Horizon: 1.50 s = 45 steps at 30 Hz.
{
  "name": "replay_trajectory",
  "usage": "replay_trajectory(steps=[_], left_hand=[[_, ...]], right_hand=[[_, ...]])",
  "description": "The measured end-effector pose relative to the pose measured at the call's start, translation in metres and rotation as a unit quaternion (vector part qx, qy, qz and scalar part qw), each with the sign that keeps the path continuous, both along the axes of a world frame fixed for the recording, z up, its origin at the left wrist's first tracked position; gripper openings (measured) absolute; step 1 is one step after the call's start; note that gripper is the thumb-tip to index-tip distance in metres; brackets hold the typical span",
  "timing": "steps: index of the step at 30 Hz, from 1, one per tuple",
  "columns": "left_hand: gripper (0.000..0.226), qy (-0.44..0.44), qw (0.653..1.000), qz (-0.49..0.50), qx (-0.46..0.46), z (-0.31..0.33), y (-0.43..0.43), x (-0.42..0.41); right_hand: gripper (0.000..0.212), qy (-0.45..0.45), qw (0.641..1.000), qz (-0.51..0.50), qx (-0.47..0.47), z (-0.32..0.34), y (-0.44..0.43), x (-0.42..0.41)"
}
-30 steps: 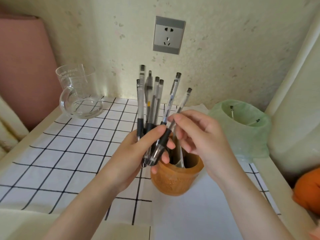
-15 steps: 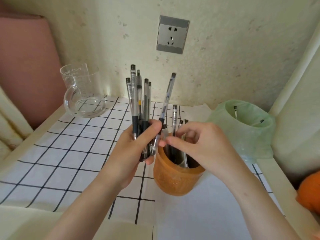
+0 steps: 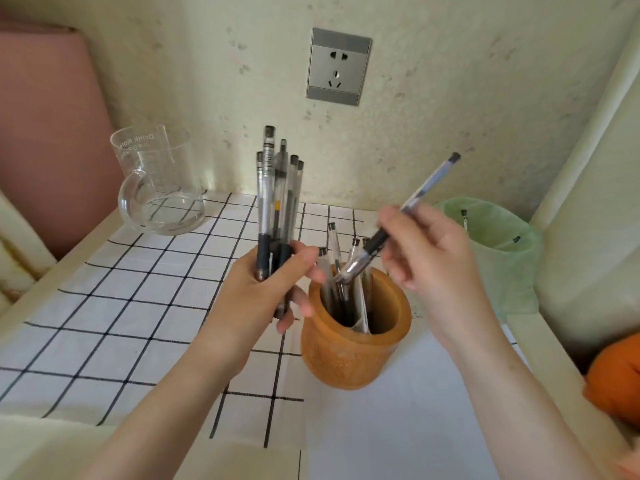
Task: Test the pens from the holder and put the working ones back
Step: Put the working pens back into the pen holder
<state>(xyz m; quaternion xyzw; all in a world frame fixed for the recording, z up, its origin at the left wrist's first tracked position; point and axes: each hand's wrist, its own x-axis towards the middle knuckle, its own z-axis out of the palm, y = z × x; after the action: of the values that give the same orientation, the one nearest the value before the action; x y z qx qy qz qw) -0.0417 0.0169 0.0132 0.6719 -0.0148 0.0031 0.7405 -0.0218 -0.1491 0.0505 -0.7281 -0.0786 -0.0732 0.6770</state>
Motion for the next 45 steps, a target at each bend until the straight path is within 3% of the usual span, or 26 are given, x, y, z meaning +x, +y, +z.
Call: replay_trajectory(steps=[2, 5, 8, 10, 14, 16, 20, 23, 26, 30, 33, 39, 45], left_hand=[[0.025, 0.006, 1.0, 0.01, -0.017, -0.001, 0.002, 0.002], [0.043, 0.013, 0.999, -0.003, -0.039, -0.001, -0.001, 0.001], [0.034, -0.001, 0.999, -0.019, -0.034, -0.001, -0.005, 0.0], [0.036, -0.004, 0.999, -0.032, -0.043, -0.002, -0.006, -0.001], [0.03, -0.016, 0.995, -0.063, -0.076, -0.001, -0.004, -0.001], [0.028, -0.019, 0.993, -0.086, -0.078, -0.001, -0.003, -0.002], [0.031, -0.029, 0.99, -0.126, -0.057, -0.002, -0.002, -0.003], [0.036, -0.028, 0.986, -0.161, -0.013, -0.002, -0.002, -0.004], [0.043, -0.025, 0.983, -0.181, 0.008, -0.001, -0.001, -0.005], [0.041, -0.006, 0.988, -0.154, -0.027, 0.003, 0.0, -0.007], [0.03, 0.021, 0.996, -0.067, -0.06, 0.003, 0.002, -0.003], [0.025, -0.003, 0.998, 0.059, 0.008, -0.001, 0.001, -0.001], [0.015, -0.029, 0.991, 0.109, 0.068, -0.007, 0.001, 0.004]], right_hand=[[0.018, -0.01, 0.993, -0.047, -0.105, 0.002, -0.016, 0.006], [0.015, 0.035, 0.96, -0.028, -0.276, -0.003, -0.03, 0.009], [0.024, 0.079, 0.929, 0.001, -0.362, -0.007, -0.029, 0.004], [0.032, 0.045, 0.918, -0.044, -0.393, -0.006, -0.03, 0.004], [0.028, -0.046, 0.952, -0.106, -0.284, 0.001, -0.027, 0.004], [0.028, -0.039, 0.978, -0.067, -0.194, 0.001, -0.018, 0.002], [0.031, -0.046, 0.987, -0.034, -0.149, 0.003, -0.001, -0.004], [0.017, 0.006, 0.994, 0.092, -0.057, 0.007, 0.011, -0.012], [0.009, 0.025, 0.994, 0.098, -0.031, 0.002, 0.017, -0.011], [0.013, 0.012, 0.997, 0.067, -0.023, -0.004, 0.019, -0.007], [0.014, -0.008, 0.999, 0.028, 0.033, -0.002, 0.013, -0.003], [0.018, -0.069, 0.997, -0.02, 0.005, -0.001, 0.007, 0.001], [0.009, -0.106, 0.961, 0.037, -0.253, -0.009, 0.011, -0.003]])
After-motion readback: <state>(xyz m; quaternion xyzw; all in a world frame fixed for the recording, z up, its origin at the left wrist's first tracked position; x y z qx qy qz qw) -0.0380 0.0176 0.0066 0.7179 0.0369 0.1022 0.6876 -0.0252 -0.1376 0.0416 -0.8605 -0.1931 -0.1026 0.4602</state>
